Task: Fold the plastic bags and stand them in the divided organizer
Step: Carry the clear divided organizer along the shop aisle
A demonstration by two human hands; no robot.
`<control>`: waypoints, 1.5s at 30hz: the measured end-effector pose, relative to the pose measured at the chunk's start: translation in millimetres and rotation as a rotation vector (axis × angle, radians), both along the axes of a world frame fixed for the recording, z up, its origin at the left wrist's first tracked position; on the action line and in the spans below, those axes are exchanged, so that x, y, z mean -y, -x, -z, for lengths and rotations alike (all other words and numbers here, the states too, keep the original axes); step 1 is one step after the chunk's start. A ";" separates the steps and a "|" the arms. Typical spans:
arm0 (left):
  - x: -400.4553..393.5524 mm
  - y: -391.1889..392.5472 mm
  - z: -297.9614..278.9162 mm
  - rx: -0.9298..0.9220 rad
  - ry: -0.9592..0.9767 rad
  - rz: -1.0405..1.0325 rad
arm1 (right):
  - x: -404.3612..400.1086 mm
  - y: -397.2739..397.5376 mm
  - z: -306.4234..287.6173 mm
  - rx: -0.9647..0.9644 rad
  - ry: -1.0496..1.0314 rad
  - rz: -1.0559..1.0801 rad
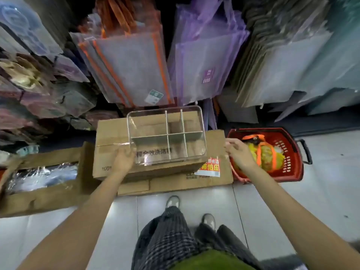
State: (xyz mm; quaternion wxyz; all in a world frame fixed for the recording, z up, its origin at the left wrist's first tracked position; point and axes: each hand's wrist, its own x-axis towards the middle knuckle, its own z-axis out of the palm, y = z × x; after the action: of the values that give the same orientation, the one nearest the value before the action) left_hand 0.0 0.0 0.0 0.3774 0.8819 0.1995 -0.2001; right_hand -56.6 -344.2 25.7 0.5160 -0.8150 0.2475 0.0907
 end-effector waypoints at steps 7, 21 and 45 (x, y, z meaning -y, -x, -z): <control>6.3 -29.8 19.8 -0.060 -0.003 0.043 | -7.6 14.6 8.4 -0.048 -0.061 0.204; 181.8 -12.6 -1.9 0.085 0.272 0.324 | 91.3 141.9 -5.8 0.017 -0.198 0.757; 781.9 145.2 -15.3 -0.021 0.596 0.685 | 506.5 420.7 -29.0 0.278 -0.197 1.537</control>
State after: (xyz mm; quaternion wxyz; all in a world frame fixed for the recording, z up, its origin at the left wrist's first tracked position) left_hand -145.2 -781.9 15.3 0.5249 0.7477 -0.1661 -0.3711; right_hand -477.3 -850.7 54.7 0.5302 -0.3694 0.6659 -0.3729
